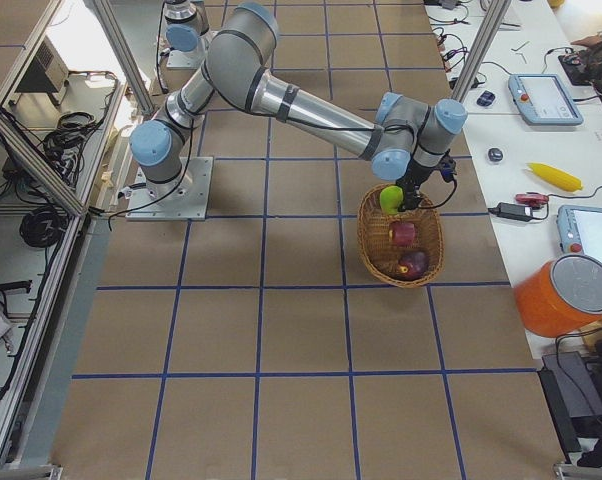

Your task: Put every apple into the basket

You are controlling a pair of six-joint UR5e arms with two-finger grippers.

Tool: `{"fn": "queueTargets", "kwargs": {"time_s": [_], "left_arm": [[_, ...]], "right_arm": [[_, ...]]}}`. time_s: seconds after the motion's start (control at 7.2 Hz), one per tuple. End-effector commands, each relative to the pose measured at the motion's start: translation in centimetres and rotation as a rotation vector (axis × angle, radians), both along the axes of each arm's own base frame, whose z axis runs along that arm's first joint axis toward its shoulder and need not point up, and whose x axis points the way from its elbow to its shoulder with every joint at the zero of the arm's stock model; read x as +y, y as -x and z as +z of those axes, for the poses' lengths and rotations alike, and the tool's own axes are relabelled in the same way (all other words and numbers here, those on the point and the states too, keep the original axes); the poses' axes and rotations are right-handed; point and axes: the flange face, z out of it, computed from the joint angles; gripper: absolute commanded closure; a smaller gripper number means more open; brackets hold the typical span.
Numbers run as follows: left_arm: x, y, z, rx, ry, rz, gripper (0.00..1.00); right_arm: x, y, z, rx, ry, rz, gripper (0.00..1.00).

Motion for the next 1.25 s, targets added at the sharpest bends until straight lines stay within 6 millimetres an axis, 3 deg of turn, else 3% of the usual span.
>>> {"fn": "queueTargets", "kwargs": {"time_s": [0.0,0.14,0.28,0.42,0.69,0.83,0.97,1.11], "left_arm": [[0.0,0.0,0.1,0.0,0.002,0.0,0.0],[0.0,0.0,0.1,0.0,0.002,0.0,0.0],[0.0,0.0,0.1,0.0,0.002,0.0,0.0],[0.0,0.0,0.1,0.0,0.002,0.0,0.0],[0.0,0.0,0.1,0.002,0.002,0.0,0.0],[0.0,0.0,0.2,0.0,0.004,0.0,0.0],[0.0,0.0,0.2,-0.001,0.005,0.0,0.0],[0.0,-0.1,0.3,-0.007,0.007,-0.001,0.0]], "right_arm": [[0.4,0.0,0.3,-0.002,-0.023,0.003,0.0],[0.4,0.0,1.1,0.002,-0.016,0.003,0.0],[0.5,-0.2,3.2,0.007,0.014,0.004,0.0],[2.4,-2.2,8.2,-0.007,0.018,0.012,0.0],[7.0,-9.6,17.4,-0.059,0.056,-0.029,0.0],[9.9,-14.7,21.0,-0.046,0.081,-0.027,0.0],[13.4,-20.1,22.3,-0.024,0.081,-0.124,0.0],[16.6,-23.8,21.9,-0.018,0.071,-0.137,0.0]]}}
